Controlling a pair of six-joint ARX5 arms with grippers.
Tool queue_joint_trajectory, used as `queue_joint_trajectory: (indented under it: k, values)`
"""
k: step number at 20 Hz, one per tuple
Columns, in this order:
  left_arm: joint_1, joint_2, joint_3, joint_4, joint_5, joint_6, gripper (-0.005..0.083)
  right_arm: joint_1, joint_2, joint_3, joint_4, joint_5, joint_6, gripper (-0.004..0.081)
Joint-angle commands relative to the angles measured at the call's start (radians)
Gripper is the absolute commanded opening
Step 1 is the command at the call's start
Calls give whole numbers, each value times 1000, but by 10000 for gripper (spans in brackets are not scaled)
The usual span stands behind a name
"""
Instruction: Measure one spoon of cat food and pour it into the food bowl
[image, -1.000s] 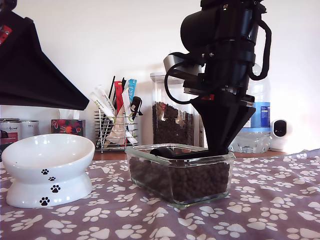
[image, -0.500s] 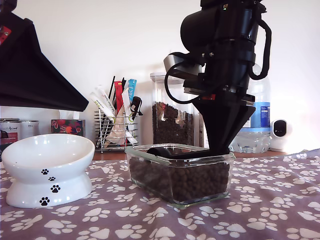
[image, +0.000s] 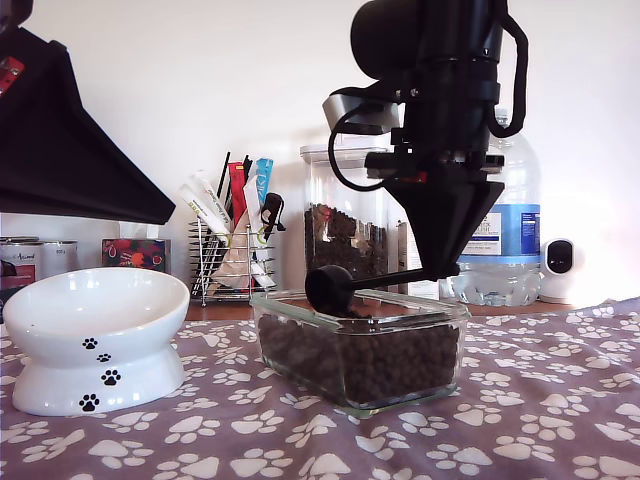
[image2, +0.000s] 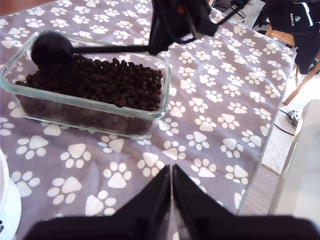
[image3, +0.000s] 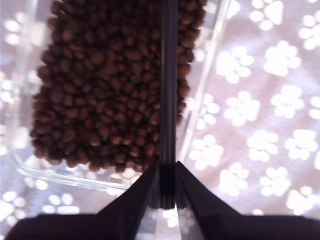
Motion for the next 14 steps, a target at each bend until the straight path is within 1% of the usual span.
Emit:
queue_joint_trajectory:
  k: [1,5,7,9,11,12,13,14]
  values:
    - [-3,-2,-16,8,-7,6,-19,32,-3,0,-13,37,-19,-12]
    - [-3,-2,-16,7,-7,6,-19,105,-3,0,-10,201,-60,-12]
    - [-3,-2,-16,8,-7,6,-19,116,-3,0,-11,216,-59,-12]
    - [-3,-2,-16,7,-7,6,-19,114,-3,0,-23,203,-13,-12]
    - [-3,-2,-16,6,-7,6,-19,85,-3,0,-60,186,45,-12]
    - [-3,-2,-16,6,-7,6,-19,63,-3,0,-80,164,77,-12]
    - [-3,-2,-16,6,-7,6,-19,40,-7,0,-99,111,110,-12]
    - [-3,-2,-16,7,-7,6,-19,16,-14,0,-115,35,131,-12]
